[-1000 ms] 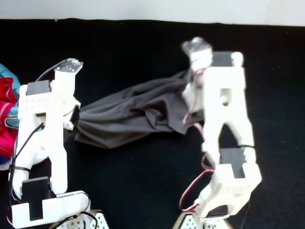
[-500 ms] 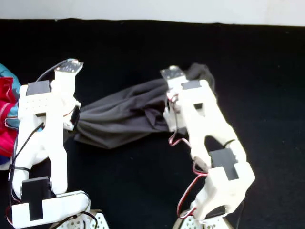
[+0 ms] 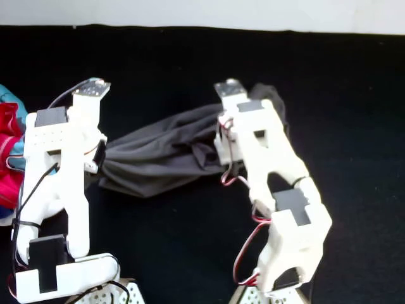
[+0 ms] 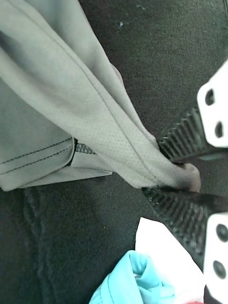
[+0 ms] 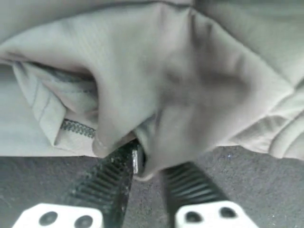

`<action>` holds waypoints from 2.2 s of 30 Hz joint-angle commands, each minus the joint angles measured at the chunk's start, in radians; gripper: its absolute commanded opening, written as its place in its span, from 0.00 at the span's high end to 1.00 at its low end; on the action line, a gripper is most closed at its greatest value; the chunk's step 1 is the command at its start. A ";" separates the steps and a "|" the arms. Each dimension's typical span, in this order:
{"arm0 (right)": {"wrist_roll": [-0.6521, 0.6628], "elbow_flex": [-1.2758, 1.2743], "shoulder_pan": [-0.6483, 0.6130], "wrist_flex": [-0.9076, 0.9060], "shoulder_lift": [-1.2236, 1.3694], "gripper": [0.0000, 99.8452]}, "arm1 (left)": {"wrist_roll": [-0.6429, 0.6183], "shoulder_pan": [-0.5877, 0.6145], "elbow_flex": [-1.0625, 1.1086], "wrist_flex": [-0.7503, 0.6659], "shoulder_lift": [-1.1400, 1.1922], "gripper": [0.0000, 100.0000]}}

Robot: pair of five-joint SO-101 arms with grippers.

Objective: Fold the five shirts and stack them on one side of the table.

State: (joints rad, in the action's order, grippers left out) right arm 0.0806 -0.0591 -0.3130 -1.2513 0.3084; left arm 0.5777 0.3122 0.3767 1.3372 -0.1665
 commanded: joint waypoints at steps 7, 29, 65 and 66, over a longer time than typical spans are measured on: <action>0.000 0.070 0.122 -0.136 -0.271 0.99 | 0.006 -0.002 -0.015 -0.002 -0.042 0.99; 0.172 0.308 0.383 -0.140 -0.829 0.99 | -0.075 -0.171 -0.061 -0.002 -0.785 0.99; 0.173 0.852 0.567 0.079 -0.849 0.99 | -0.282 -0.145 -1.152 0.393 -0.186 0.99; 0.173 0.852 0.567 0.073 -0.849 0.99 | -0.282 -0.134 -1.153 0.393 -0.194 0.99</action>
State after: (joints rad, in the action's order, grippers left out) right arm 0.2447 0.7587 0.2348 -1.1730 -0.5386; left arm 0.3030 0.1511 -0.7388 1.7192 -0.3552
